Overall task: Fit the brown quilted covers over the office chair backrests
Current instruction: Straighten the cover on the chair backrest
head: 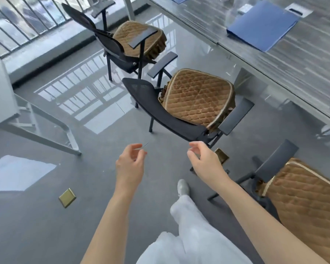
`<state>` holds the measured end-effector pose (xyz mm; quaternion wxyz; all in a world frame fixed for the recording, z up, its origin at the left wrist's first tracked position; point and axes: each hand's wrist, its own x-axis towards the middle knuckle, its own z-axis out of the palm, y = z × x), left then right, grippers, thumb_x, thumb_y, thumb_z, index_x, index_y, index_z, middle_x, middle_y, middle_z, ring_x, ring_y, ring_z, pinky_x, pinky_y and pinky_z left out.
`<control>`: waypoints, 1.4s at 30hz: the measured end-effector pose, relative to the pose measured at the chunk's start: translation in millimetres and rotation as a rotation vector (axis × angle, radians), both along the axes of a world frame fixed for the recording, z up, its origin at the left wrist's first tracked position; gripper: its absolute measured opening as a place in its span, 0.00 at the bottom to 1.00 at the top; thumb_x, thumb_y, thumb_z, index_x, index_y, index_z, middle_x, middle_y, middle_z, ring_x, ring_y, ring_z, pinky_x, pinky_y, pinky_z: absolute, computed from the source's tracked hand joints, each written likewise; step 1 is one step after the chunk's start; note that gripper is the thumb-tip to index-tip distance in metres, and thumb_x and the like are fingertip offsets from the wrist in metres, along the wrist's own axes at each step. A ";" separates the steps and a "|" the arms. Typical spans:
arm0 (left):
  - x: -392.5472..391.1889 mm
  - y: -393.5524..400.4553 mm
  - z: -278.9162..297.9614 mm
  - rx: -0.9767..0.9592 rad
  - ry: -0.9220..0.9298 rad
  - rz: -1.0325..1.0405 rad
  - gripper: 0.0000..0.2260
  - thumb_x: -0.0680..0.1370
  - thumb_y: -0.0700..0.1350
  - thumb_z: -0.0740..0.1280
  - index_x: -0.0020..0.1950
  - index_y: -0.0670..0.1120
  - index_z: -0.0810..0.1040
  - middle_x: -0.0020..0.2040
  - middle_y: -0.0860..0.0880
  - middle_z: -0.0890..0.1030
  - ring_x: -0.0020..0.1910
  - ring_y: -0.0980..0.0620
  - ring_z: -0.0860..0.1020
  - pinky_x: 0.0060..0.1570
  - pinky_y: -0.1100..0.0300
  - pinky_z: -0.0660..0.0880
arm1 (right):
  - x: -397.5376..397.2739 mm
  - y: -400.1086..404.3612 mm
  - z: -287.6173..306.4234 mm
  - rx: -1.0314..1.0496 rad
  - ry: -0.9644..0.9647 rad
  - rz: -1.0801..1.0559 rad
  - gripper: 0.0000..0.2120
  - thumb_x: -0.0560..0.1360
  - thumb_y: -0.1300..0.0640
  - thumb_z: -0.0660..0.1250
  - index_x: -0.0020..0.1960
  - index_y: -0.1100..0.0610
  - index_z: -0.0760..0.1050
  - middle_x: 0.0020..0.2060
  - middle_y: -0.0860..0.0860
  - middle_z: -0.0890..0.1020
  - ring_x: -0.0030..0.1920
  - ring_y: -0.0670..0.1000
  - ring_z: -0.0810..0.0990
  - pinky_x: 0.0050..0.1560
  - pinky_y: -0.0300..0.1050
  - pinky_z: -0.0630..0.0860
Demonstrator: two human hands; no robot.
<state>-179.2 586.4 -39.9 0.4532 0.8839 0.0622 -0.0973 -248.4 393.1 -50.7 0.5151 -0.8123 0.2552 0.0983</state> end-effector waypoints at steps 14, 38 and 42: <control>219.1 -76.8 -1.8 -0.005 0.063 -0.143 0.10 0.79 0.45 0.64 0.59 0.52 0.77 0.48 0.54 0.82 0.48 0.62 0.78 0.38 0.71 0.69 | 193.6 -79.4 -11.0 -0.035 0.074 -0.156 0.17 0.81 0.52 0.58 0.69 0.52 0.67 0.64 0.50 0.75 0.55 0.45 0.72 0.52 0.38 0.69; 480.2 -226.6 -190.8 0.235 0.686 -0.544 0.19 0.76 0.45 0.65 0.66 0.44 0.72 0.59 0.48 0.77 0.47 0.53 0.76 0.49 0.56 0.73 | 314.1 -162.3 -164.9 0.087 0.470 -0.865 0.16 0.78 0.55 0.62 0.64 0.55 0.75 0.60 0.51 0.78 0.57 0.53 0.76 0.59 0.48 0.72; 497.8 -244.2 -244.9 0.337 0.730 -0.535 0.16 0.77 0.45 0.65 0.64 0.43 0.72 0.53 0.48 0.77 0.40 0.53 0.74 0.36 0.60 0.72 | 315.4 -182.5 -212.2 0.105 0.522 -0.905 0.14 0.76 0.53 0.62 0.59 0.55 0.77 0.55 0.50 0.79 0.56 0.55 0.76 0.56 0.50 0.72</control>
